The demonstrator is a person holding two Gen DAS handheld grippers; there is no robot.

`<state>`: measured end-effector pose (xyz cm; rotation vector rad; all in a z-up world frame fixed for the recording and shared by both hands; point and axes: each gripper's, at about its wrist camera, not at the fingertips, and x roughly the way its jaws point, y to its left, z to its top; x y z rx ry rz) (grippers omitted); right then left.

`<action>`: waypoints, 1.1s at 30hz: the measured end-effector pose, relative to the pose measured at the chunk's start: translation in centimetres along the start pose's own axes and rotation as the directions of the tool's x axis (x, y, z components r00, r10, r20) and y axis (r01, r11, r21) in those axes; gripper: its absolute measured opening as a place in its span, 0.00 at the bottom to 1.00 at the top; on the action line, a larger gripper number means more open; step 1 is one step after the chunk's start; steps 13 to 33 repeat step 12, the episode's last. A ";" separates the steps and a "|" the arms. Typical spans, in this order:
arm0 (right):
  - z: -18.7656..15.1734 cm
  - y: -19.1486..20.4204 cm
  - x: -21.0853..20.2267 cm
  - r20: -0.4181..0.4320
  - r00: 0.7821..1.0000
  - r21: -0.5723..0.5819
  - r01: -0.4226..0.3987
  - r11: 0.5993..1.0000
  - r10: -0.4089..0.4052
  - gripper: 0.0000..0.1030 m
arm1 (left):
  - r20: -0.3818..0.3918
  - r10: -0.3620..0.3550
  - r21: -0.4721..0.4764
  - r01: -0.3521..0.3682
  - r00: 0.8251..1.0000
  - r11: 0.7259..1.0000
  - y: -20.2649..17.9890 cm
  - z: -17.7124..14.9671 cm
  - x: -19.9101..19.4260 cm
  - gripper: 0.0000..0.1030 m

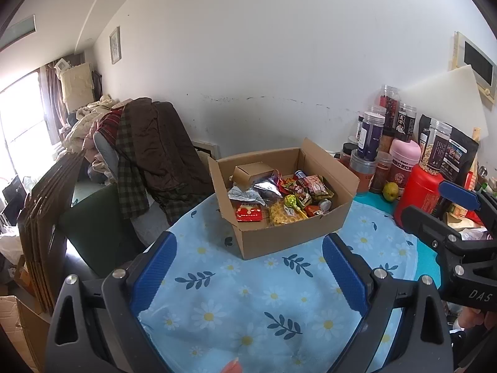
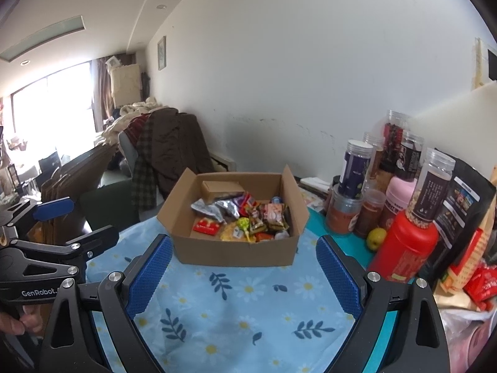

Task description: Organize snacks

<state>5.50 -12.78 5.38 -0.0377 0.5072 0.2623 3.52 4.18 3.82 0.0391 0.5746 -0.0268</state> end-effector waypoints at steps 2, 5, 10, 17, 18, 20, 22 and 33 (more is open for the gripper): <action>0.0 0.0 0.1 -0.004 1.000 0.000 0.003 1.000 -0.003 0.92 | -0.003 0.006 -0.001 -0.006 1.000 1.000 0.0 0.0 0.1 0.94; -0.1 0.0 0.3 -0.012 1.000 0.001 0.008 1.000 -0.008 0.92 | -0.011 0.007 0.000 -0.007 1.000 1.000 0.0 -0.1 0.4 0.94; -0.1 0.0 0.6 -0.023 1.000 0.002 0.007 1.000 -0.007 0.92 | -0.016 0.022 -0.001 -0.022 1.000 1.000 0.1 -0.1 0.7 0.94; -0.2 0.0 0.7 -0.024 1.000 0.002 0.008 1.000 -0.008 0.92 | -0.019 0.023 -0.008 -0.023 1.000 1.000 0.3 -0.2 0.7 0.94; -0.2 0.0 0.7 -0.024 1.000 0.002 0.008 1.000 -0.008 0.92 | -0.019 0.023 -0.008 -0.023 1.000 1.000 0.3 -0.2 0.7 0.94; -0.2 0.0 0.7 -0.024 1.000 0.002 0.008 1.000 -0.008 0.92 | -0.019 0.023 -0.008 -0.023 1.000 1.000 0.3 -0.2 0.7 0.94; -0.2 0.0 0.7 -0.024 1.000 0.002 0.008 1.000 -0.008 0.92 | -0.019 0.023 -0.008 -0.023 1.000 1.000 0.3 -0.2 0.7 0.94; -0.2 0.0 0.7 -0.024 1.000 0.002 0.008 1.000 -0.008 0.92 | -0.019 0.023 -0.008 -0.023 1.000 1.000 0.3 -0.2 0.7 0.94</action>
